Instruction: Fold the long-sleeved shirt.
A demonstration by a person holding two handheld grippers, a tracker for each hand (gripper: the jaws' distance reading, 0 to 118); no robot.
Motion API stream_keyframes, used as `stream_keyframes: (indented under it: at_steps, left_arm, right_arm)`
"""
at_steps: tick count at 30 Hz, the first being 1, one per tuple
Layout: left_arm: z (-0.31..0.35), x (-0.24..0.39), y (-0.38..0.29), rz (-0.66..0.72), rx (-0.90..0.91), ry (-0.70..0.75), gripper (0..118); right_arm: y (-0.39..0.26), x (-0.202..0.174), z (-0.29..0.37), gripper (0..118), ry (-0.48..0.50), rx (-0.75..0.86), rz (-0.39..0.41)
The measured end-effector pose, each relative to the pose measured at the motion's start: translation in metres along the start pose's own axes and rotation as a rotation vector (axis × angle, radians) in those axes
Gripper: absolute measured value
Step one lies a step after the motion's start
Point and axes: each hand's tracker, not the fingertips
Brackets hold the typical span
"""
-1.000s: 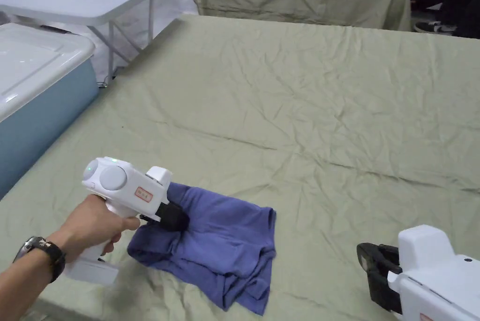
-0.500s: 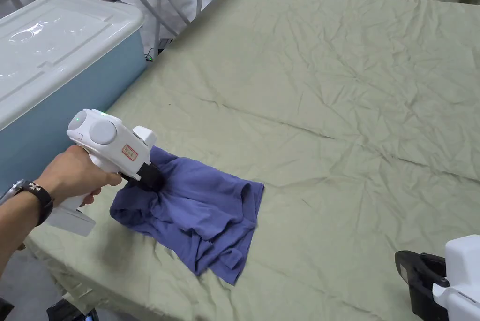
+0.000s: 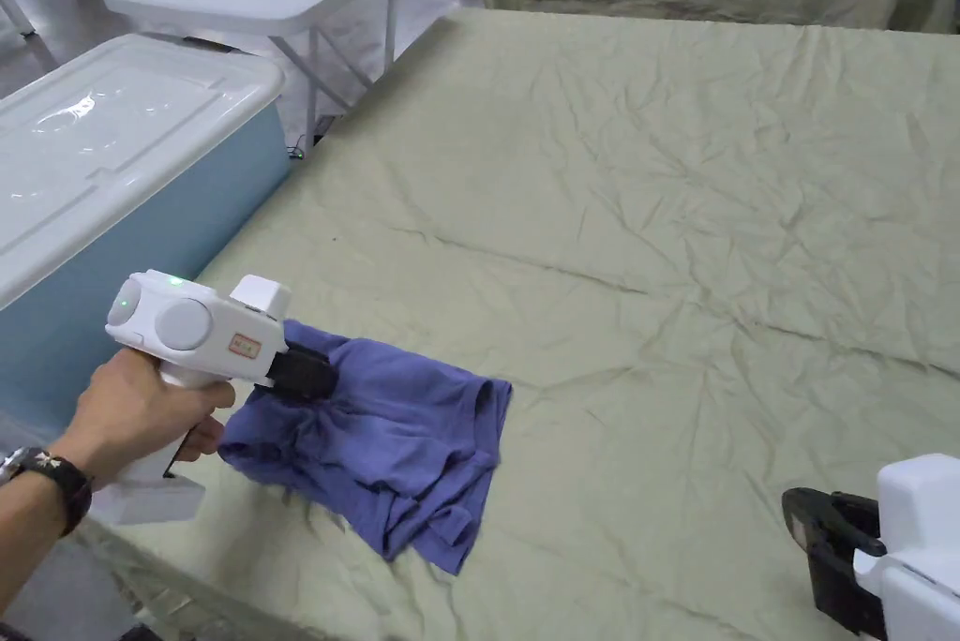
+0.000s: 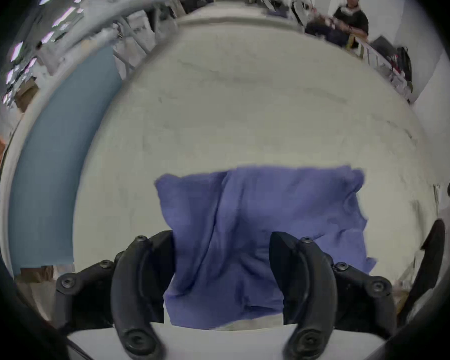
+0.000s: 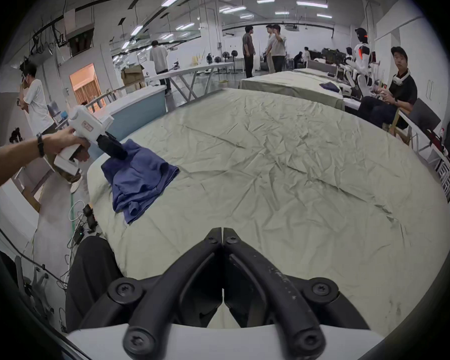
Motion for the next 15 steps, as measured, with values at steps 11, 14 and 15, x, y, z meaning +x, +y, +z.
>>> stream_keyframes:
  at_steps: [11, 14, 15]
  left_arm:
    - [0.143, 0.151, -0.016, 0.123, 0.59, 0.037, 85]
    - [0.165, 0.206, -0.016, 0.073, 0.695, 0.057, 85]
    - [0.171, 0.221, -0.015, 0.06, 0.72, 0.022, 85]
  right_arm:
    - [0.006, 0.049, 0.095, 1, -0.186, 0.245, -0.082]
    - [0.01, 0.064, 0.127, 1, -0.28, 0.323, -0.09]
    - [0.011, 0.069, 0.136, 1, -0.311, 0.35, -0.099]
